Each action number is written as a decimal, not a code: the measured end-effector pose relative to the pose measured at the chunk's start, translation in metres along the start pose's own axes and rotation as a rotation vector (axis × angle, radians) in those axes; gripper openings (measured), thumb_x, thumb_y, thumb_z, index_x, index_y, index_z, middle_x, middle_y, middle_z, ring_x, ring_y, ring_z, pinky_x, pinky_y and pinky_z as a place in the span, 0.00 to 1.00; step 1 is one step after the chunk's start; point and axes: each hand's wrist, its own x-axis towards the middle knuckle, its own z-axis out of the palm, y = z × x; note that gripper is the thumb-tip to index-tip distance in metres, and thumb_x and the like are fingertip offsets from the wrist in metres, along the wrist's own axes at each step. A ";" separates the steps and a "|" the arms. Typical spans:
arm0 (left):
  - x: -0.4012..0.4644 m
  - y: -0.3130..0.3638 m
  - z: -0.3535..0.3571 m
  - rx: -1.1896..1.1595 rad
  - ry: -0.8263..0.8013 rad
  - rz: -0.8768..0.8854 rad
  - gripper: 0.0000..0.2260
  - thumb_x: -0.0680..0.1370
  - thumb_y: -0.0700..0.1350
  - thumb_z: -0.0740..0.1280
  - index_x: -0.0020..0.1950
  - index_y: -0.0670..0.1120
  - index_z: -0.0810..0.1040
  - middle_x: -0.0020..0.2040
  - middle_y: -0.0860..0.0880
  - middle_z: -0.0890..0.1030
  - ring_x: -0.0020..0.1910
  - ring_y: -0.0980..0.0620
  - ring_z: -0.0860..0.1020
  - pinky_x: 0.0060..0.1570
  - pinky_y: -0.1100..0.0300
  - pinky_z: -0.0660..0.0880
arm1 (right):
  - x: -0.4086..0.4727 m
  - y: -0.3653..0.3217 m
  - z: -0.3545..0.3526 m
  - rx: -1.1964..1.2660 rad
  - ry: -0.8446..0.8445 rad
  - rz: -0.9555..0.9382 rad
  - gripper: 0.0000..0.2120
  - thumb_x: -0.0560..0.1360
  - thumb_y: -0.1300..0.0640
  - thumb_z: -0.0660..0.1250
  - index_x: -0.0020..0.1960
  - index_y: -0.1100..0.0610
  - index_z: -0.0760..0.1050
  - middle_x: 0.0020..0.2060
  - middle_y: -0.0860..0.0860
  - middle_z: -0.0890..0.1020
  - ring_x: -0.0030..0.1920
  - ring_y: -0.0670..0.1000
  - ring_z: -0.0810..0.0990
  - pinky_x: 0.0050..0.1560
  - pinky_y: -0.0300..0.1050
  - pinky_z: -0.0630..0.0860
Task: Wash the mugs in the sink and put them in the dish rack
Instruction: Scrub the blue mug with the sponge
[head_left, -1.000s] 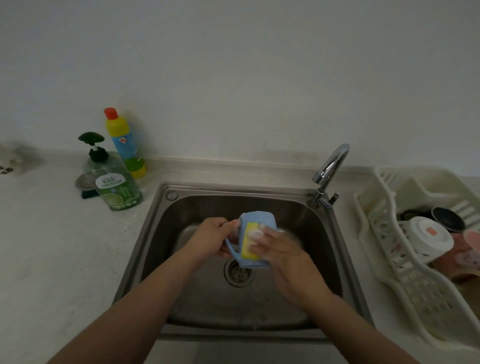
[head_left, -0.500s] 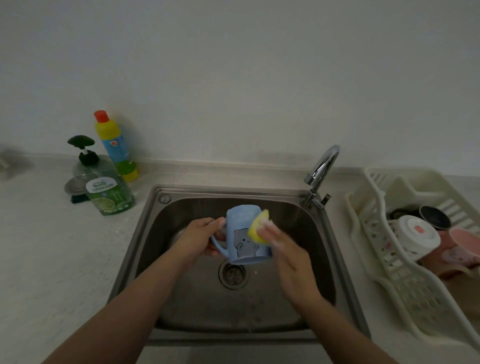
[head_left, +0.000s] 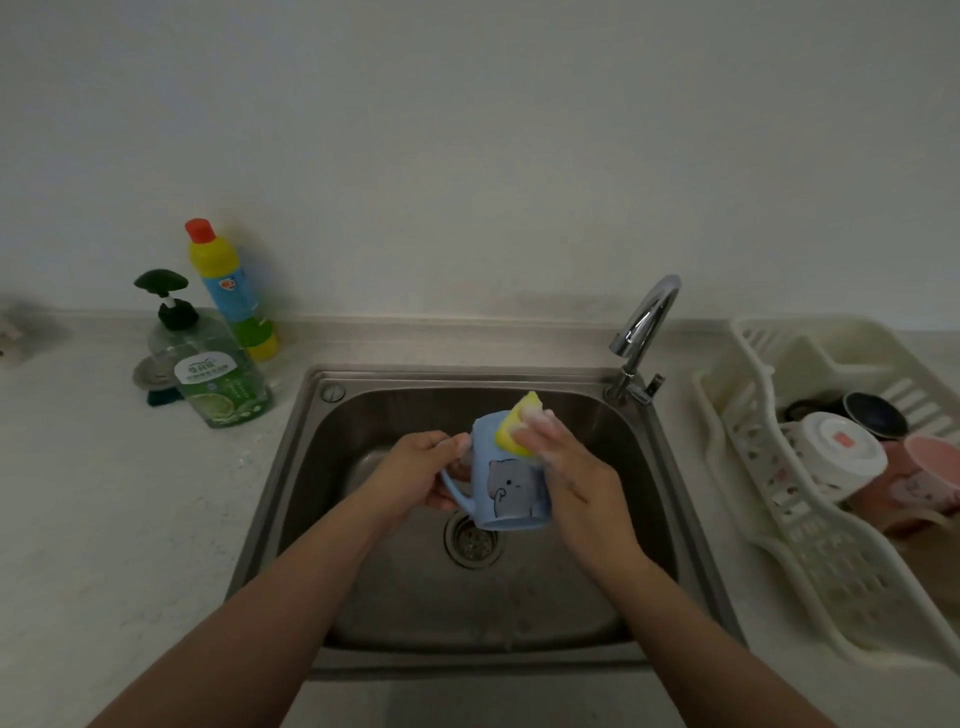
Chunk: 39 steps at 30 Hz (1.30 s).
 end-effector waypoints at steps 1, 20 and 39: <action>0.000 0.001 0.002 -0.002 0.006 -0.004 0.17 0.82 0.52 0.61 0.54 0.38 0.78 0.43 0.46 0.84 0.36 0.52 0.80 0.33 0.62 0.76 | 0.005 0.000 0.003 -0.024 -0.029 0.029 0.16 0.80 0.54 0.60 0.66 0.42 0.73 0.72 0.37 0.65 0.75 0.40 0.59 0.71 0.43 0.66; -0.001 0.002 -0.001 0.097 0.026 0.038 0.14 0.82 0.50 0.61 0.50 0.39 0.78 0.43 0.45 0.84 0.37 0.51 0.81 0.33 0.63 0.76 | 0.001 0.015 0.004 -0.057 -0.035 0.030 0.18 0.80 0.55 0.56 0.69 0.50 0.72 0.72 0.48 0.68 0.75 0.46 0.61 0.74 0.44 0.60; -0.002 -0.002 0.003 -0.112 -0.028 0.019 0.13 0.83 0.49 0.60 0.54 0.40 0.78 0.43 0.46 0.84 0.39 0.50 0.80 0.34 0.61 0.76 | -0.005 -0.010 -0.012 -0.153 0.079 -0.081 0.13 0.81 0.50 0.59 0.61 0.39 0.77 0.67 0.44 0.75 0.69 0.47 0.71 0.66 0.46 0.72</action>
